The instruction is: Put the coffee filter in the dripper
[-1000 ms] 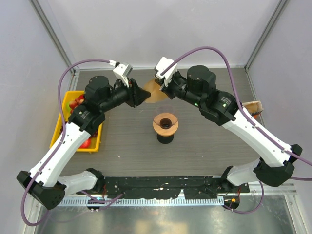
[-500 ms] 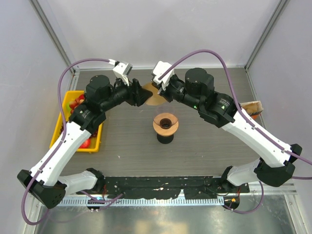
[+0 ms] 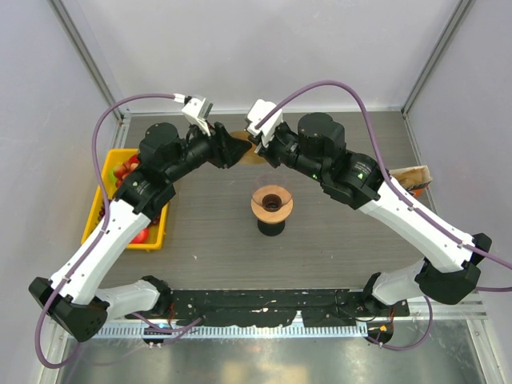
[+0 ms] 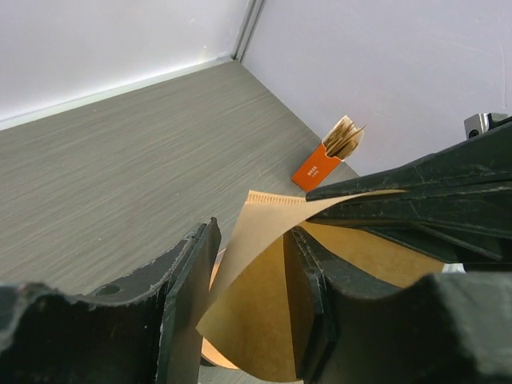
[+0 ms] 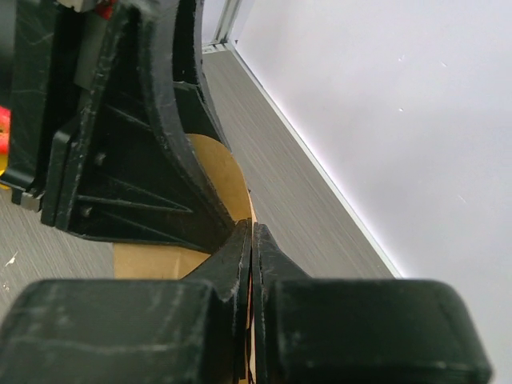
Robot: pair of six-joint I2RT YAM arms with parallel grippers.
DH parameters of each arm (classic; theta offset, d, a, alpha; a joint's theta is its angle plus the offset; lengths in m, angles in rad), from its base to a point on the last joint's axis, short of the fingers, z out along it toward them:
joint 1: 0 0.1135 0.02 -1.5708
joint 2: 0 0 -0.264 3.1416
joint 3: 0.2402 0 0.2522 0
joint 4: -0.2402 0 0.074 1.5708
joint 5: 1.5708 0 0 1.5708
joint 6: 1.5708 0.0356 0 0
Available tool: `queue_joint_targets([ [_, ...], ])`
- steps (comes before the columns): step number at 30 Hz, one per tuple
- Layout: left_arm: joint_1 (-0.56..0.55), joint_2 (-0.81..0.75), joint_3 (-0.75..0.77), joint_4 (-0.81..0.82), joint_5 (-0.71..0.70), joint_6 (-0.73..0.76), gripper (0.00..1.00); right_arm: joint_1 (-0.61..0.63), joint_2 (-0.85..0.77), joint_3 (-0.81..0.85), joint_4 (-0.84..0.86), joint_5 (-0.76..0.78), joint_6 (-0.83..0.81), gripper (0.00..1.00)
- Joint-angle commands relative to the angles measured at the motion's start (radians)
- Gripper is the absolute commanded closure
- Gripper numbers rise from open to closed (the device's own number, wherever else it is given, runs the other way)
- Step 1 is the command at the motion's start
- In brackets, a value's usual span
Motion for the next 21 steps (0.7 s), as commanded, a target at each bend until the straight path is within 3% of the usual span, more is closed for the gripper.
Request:
queue_joint_targets([
  [1, -0.006, -0.024, -0.019, 0.078, -0.033, -0.024, 0.54, 0.005, -0.004, 0.026, 0.063, 0.058, 0.036, 0.95],
  [4, -0.006, -0.020, -0.021, 0.069, -0.044, -0.024, 0.58, 0.005, -0.007, 0.028, 0.070, 0.050, 0.046, 0.95],
  [11, -0.009, -0.014, -0.008, 0.071, -0.047, -0.048, 0.97, 0.005, -0.007, 0.026, 0.083, 0.047, 0.049, 0.95],
  [13, -0.010, -0.014, -0.007, 0.072, -0.062, -0.073, 1.00, 0.005, -0.004, 0.026, 0.092, 0.067, 0.052, 0.95],
  [15, -0.009, -0.006, 0.007, 0.057, -0.101, -0.128, 1.00, 0.003, -0.002, 0.036, 0.103, 0.096, 0.070, 0.78],
  [16, -0.010, 0.000, 0.022, 0.043, -0.128, -0.142, 1.00, 0.003, 0.002, 0.040, 0.107, 0.116, 0.079, 0.63],
  [18, -0.009, 0.017, 0.070, 0.028, -0.186, -0.169, 1.00, 0.003, 0.005, 0.049, 0.124, 0.162, 0.104, 0.47],
  [21, -0.009, 0.038, 0.114, 0.039, -0.256, -0.195, 1.00, -0.004, 0.002, 0.062, 0.159, 0.239, 0.145, 0.41],
])
